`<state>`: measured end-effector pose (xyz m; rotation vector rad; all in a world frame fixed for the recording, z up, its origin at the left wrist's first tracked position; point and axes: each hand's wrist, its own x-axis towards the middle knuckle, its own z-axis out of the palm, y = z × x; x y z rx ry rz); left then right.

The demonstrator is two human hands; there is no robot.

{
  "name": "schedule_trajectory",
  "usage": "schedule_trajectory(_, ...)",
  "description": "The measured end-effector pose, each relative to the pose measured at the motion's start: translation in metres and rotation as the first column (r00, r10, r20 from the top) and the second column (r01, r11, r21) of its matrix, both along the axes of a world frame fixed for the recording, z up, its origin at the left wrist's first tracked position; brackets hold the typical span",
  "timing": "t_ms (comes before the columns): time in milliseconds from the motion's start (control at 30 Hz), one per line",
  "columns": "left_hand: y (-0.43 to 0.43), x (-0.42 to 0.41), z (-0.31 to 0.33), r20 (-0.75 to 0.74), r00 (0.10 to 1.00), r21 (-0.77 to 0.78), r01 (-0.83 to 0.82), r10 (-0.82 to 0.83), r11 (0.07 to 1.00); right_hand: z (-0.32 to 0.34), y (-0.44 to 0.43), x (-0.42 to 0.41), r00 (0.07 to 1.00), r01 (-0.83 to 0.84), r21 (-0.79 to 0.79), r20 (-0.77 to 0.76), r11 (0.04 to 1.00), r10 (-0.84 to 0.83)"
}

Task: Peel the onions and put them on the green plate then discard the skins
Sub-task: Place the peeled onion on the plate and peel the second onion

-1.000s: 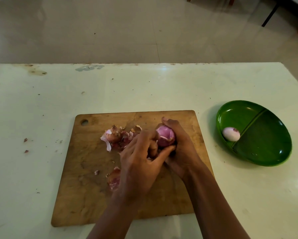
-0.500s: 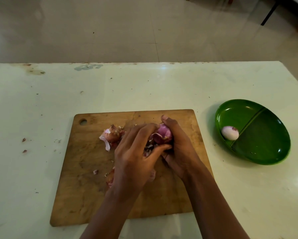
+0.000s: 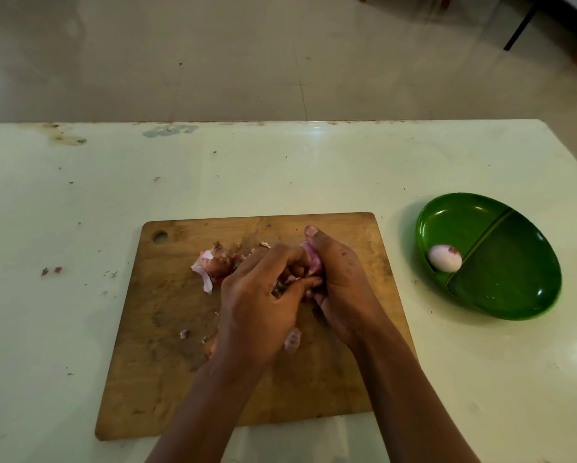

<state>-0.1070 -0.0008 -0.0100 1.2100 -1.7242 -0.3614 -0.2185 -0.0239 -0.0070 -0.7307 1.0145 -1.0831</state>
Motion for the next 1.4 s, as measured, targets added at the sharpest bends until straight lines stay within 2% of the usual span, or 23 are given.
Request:
schedule_trajectory(167,-0.001,-0.001,-0.003,0.009,1.000,-0.010,0.001,-0.001,1.000,-0.004,0.000,-0.001,0.999,0.001,-0.033,-0.045,0.999,-0.003)
schedule_trajectory(333,-0.001,-0.004,-0.005,0.005,0.999,-0.007,-0.051,0.051,0.999,-0.004,-0.002,0.000,1.000,0.027,-0.039,-0.005,0.999,-0.027)
schedule_trajectory(433,-0.001,-0.002,-0.003,-0.077,0.991,0.018,-0.107,0.108,0.994,-0.001,-0.002,0.000,0.983,0.147,0.059,0.106,0.987,-0.152)
schedule_trajectory(533,-0.002,0.002,-0.004,-0.099,0.979,0.050,-0.175,0.179,0.983,0.003,-0.003,-0.002,0.927,0.235,0.184,0.252,0.954,-0.277)
schedule_trajectory(767,-0.005,0.002,-0.005,-0.085,0.970,0.111,-0.217,0.226,0.970,0.001,-0.004,-0.005,0.895,0.160,0.142,0.397,0.977,-0.204)
schedule_trajectory(867,-0.006,0.003,-0.005,-0.121,0.954,0.114,-0.260,0.273,0.959,0.001,-0.002,-0.004,0.917,0.079,0.114,0.382,0.990,-0.117)
schedule_trajectory(1000,-0.009,0.009,-0.009,-0.121,0.966,0.100,-0.218,0.229,0.971,0.001,-0.001,-0.002,0.937,0.056,0.092,0.340,0.994,-0.085)
schedule_trajectory(1267,-0.011,0.021,-0.012,0.145,0.980,-0.070,-0.127,0.136,0.989,0.000,-0.002,-0.003,0.970,0.072,0.107,0.226,0.992,-0.094)
schedule_trajectory(1400,-0.010,0.020,-0.008,0.162,0.984,-0.072,-0.067,0.078,0.995,-0.001,-0.001,-0.002,0.982,0.066,0.078,0.171,0.995,-0.079)
